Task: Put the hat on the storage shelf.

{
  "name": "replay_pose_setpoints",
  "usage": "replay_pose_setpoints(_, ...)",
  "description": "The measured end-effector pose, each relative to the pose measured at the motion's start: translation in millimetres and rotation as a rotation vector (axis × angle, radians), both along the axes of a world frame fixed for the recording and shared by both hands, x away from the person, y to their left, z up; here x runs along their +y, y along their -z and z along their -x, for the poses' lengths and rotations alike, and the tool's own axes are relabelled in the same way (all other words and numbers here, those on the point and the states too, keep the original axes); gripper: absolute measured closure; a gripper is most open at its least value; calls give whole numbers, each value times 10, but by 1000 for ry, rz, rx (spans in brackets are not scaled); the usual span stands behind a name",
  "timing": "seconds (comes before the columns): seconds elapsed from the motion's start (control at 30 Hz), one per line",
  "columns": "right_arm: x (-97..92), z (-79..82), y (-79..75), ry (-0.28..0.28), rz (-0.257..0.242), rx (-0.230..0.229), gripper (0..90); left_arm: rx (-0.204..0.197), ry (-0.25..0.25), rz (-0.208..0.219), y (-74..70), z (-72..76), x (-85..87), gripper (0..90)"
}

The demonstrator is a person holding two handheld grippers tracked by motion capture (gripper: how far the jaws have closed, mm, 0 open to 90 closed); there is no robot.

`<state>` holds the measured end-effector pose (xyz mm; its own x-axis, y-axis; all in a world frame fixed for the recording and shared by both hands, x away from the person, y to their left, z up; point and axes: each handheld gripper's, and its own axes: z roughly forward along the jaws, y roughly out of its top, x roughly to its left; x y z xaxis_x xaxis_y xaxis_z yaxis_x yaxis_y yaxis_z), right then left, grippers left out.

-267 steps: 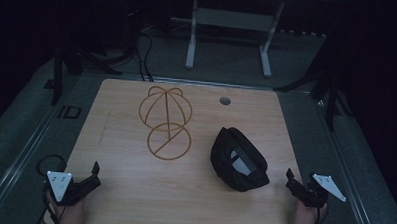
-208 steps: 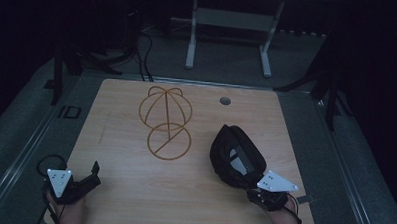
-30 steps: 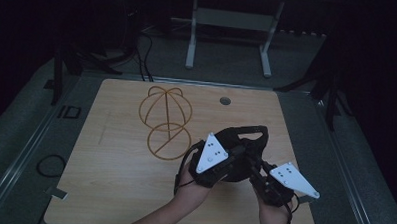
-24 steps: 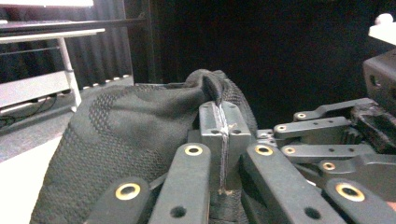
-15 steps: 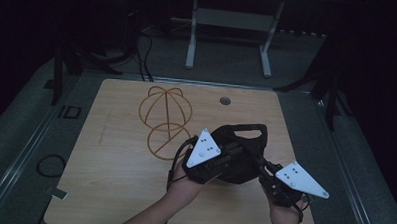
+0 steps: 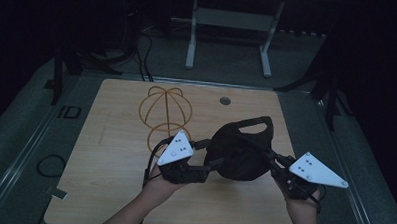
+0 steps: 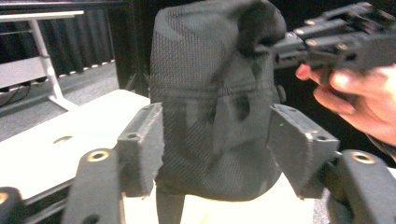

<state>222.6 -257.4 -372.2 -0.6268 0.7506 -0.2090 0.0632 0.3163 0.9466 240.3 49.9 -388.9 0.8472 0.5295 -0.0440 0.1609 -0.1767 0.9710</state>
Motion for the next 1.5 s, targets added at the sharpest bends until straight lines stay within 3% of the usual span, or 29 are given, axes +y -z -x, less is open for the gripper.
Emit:
replay_pose_setpoints(0.13,13,-93,-69,-55,31,18,885,14,10,-10,43,6,89,160)
replay_pose_setpoints(0.27,41,-181,-133,-87,32,30,885,-28,-60,-11,114,58,291,77)
replay_pose_setpoints(0.4,85,-260,-206,-112,34,24,885,-31,-113,-1,191,73,465,69)
replay_pose_setpoints(0.5,132,-325,-285,-135,36,23,885,-29,-185,-26,354,94,715,68)
replay_pose_setpoints(0.53,149,-349,-316,-148,34,28,885,-29,-185,-26,354,94,715,63)
replay_pose_setpoints(0.63,221,-417,-410,-167,39,21,884,5,-251,-29,546,100,966,59)
replay_pose_setpoints(0.73,304,-481,-502,-180,46,15,884,23,-275,-31,643,96,1083,59)
replay_pose_setpoints(0.8,357,-526,-557,-191,48,10,885,36,-333,-33,795,105,1244,58)
replay_pose_setpoints(0.87,385,-551,-583,-194,52,8,885,36,-333,-33,795,105,1244,55)
replay_pose_setpoints(0.9,442,-608,-635,-207,56,11,884,41,-390,-48,940,128,1383,51)
replay_pose_setpoints(0.97,500,-662,-679,-213,65,12,884,49,-415,-49,993,137,1438,45)
replay_pose_setpoints(1.17,709,-834,-820,-234,96,17,884,111,-537,-9,1319,204,1838,45)
replay_pose_setpoints(1.27,790,-921,-883,-246,94,28,884,135,-579,8,1410,230,1982,45)
replay_pose_setpoints(1.5,1039,-1103,-986,-282,110,60,883,117,-612,-22,1460,257,2081,45)
